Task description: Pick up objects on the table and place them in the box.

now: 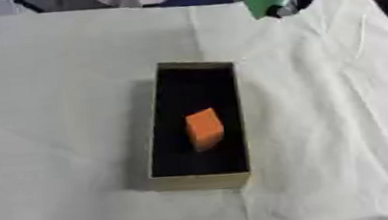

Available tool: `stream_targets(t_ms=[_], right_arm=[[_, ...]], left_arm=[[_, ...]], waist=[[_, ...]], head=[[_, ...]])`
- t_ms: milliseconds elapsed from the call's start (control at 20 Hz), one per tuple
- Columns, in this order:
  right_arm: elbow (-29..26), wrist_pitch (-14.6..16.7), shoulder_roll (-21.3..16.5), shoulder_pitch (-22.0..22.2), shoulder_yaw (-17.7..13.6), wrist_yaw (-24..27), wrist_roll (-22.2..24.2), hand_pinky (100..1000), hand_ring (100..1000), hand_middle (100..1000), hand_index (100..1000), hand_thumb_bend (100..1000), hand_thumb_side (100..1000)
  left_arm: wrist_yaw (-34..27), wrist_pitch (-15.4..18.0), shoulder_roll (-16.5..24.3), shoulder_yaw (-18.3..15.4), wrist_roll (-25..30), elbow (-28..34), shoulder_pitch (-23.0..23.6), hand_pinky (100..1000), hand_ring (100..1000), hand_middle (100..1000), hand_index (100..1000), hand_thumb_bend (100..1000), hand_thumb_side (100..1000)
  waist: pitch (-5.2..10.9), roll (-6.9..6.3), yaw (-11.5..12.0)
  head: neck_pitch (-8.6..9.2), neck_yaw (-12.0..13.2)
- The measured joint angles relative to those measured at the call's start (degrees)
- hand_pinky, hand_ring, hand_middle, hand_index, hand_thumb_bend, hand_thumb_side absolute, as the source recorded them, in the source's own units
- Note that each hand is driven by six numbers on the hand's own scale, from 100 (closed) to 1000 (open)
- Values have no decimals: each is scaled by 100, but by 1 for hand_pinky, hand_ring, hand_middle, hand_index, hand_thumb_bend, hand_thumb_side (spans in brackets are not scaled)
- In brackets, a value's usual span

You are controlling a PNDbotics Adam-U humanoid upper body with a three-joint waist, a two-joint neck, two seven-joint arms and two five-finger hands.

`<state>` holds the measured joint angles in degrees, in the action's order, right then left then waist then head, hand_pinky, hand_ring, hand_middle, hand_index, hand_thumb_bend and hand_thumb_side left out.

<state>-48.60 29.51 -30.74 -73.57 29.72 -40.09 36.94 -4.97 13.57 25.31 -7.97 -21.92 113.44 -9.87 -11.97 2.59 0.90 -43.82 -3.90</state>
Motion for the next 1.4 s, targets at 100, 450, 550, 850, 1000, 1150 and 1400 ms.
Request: stream_targets(t_ms=[100, 450, 550, 850, 1000, 1150, 1400], right_arm=[[32, -95, 168, -73, 152, 158, 95, 596, 617, 563, 718, 100, 380], [-393, -315, 391, -206, 590, 735, 315, 593, 609, 558, 715, 100, 401], [-614, -408, 403, -207, 722, 894, 408, 591, 609, 558, 714, 100, 406], [-1254, -727, 373, -206, 1068, 1395, 727, 587, 604, 555, 711, 100, 428], [-1520, -869, 344, -203, 1211, 1644, 869, 585, 602, 554, 710, 100, 438], [-1731, -961, 297, -202, 1361, 1897, 961, 585, 601, 554, 709, 100, 450], [-1956, -1078, 216, -201, 1600, 2275, 1078, 586, 600, 555, 709, 100, 472]], left_arm=[[0, 0, 0, 0, 0, 0, 0, 737, 806, 769, 892, 325, 969], [-1, -8, 0, 0, 9, 0, -1, 738, 806, 769, 892, 326, 967], [-1, -8, 0, 0, 9, 0, -1, 738, 806, 769, 892, 326, 967], [-1, -9, 0, 0, 11, 0, -1, 738, 806, 769, 892, 328, 965], [-1, -9, 1, 0, 11, 0, 0, 738, 806, 769, 892, 328, 964], [-1, -9, 6, 0, 11, 0, 1, 738, 806, 769, 892, 329, 962], [-1, -9, 46, 0, 11, 0, 10, 738, 806, 769, 892, 330, 961]], waist=[[0, 7, -3], [2, 34, 2], [14, 35, 4], [61, 70, -10], [90, 72, -11], [110, 72, -10], [136, 77, 3]], head=[[0, -1], [0, 0], [0, 4], [0, 31], [0, 36], [0, 52], [0, 59]])
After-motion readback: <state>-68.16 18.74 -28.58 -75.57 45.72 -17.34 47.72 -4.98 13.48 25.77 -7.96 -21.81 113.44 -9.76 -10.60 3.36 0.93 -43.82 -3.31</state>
